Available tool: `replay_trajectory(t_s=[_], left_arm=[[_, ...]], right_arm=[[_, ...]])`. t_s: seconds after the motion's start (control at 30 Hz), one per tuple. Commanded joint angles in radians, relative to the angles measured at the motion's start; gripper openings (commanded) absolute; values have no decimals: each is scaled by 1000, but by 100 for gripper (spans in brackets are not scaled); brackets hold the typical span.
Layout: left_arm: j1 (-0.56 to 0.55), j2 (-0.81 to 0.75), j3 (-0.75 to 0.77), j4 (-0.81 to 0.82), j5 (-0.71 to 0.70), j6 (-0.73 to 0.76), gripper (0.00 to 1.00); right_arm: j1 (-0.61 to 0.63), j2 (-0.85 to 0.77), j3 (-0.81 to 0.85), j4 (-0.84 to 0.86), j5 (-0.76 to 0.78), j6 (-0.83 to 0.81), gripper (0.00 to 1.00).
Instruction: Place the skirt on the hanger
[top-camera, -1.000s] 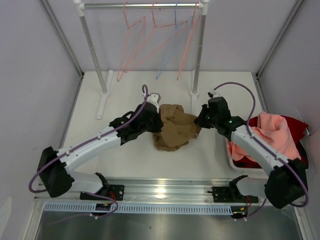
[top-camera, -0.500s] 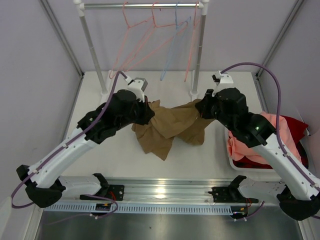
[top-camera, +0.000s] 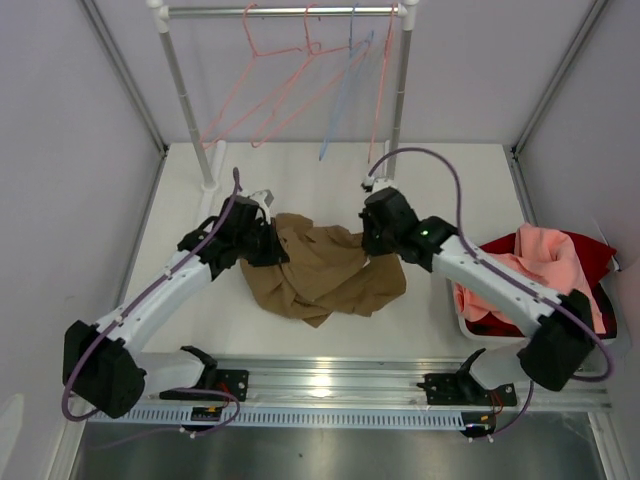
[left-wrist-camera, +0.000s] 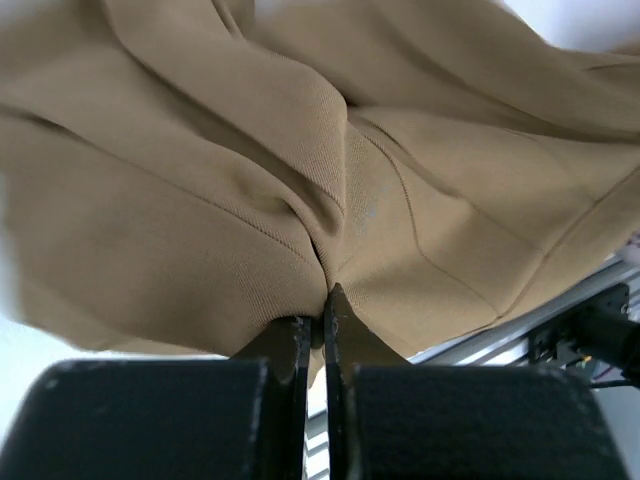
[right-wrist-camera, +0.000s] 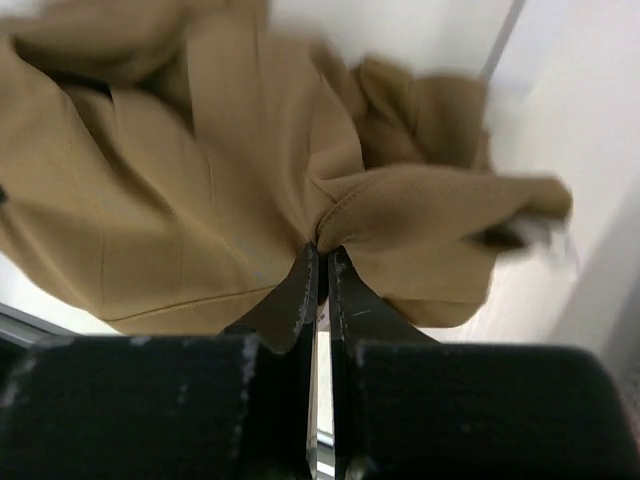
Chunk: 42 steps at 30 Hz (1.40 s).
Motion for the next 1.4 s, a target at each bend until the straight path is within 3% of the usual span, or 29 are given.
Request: replay_trajectory(t_s=[0.0,0.07,0.1,0.23,0.33,0.53,0.73,0.97,1.13,1.37], left_arm=[[60,51,-91,172,155,-46,4],[78,84,-113,209,183,-51,16],[77,101,-125,229,174,-49,28],[58,59,-125,248,151,-11,52],[-68,-8,-91,159,-5,72,60],[-351,-80,-180,108,-361,14,63],[-558,-93,-243,104,-642,-69,68],[-698,-28,-202,116,-796,-60,73],[-784,114,-145,113,-857,-58,74],[-825,277,-64,68,-920,-89,76]], right_arm=[[7,93,-65,130,-110,20,0],[32,184,-63,161,-131,33,0],[44,208,-56,171,-126,37,0],[59,284,-30,190,-124,59,1],[52,322,25,167,-108,71,1],[12,376,121,109,-117,109,2],[-7,390,190,67,-150,123,2],[-10,384,202,56,-157,128,2],[-10,384,201,53,-163,134,2],[-11,381,197,49,-166,133,2]])
